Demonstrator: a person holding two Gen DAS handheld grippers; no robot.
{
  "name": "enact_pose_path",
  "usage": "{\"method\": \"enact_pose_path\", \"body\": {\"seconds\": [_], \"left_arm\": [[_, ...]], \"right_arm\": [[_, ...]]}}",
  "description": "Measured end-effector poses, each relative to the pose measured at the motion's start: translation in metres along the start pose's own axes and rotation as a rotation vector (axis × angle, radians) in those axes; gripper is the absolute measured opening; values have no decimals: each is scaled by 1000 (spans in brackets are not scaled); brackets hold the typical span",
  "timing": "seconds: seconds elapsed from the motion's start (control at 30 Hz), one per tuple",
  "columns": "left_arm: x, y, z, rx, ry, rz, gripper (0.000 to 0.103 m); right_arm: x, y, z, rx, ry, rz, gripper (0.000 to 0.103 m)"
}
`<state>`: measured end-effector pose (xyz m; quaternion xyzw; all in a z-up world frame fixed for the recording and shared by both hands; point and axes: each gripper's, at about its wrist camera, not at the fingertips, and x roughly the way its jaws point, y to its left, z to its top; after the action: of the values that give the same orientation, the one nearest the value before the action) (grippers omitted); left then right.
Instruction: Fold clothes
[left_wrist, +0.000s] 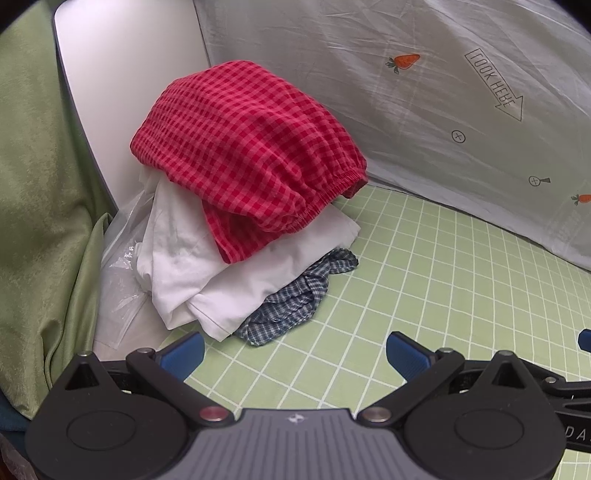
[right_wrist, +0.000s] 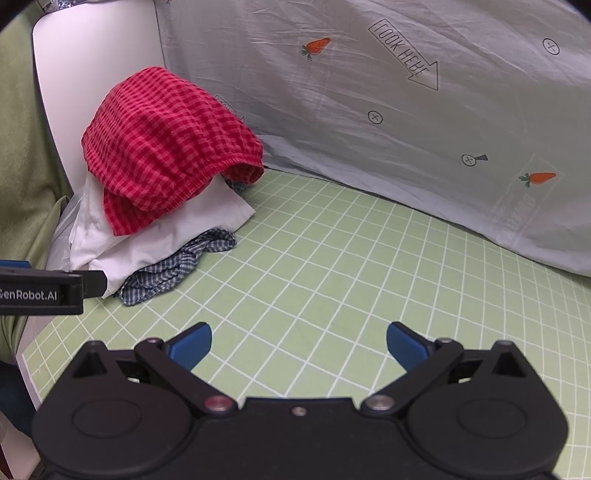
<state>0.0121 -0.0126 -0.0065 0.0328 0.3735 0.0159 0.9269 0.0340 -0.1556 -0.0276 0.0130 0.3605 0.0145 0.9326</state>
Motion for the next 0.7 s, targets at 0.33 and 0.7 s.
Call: {"method": "enact_pose_path", "body": {"seconds": [0.33,0.7], "left_arm": [[2,-2,2,6,7,-1,103],[5,0,2,11,19,2,103]], "right_arm": [[0,0,1,-1,4,0,101],[3,1,4,-10,14,12,101]]}}
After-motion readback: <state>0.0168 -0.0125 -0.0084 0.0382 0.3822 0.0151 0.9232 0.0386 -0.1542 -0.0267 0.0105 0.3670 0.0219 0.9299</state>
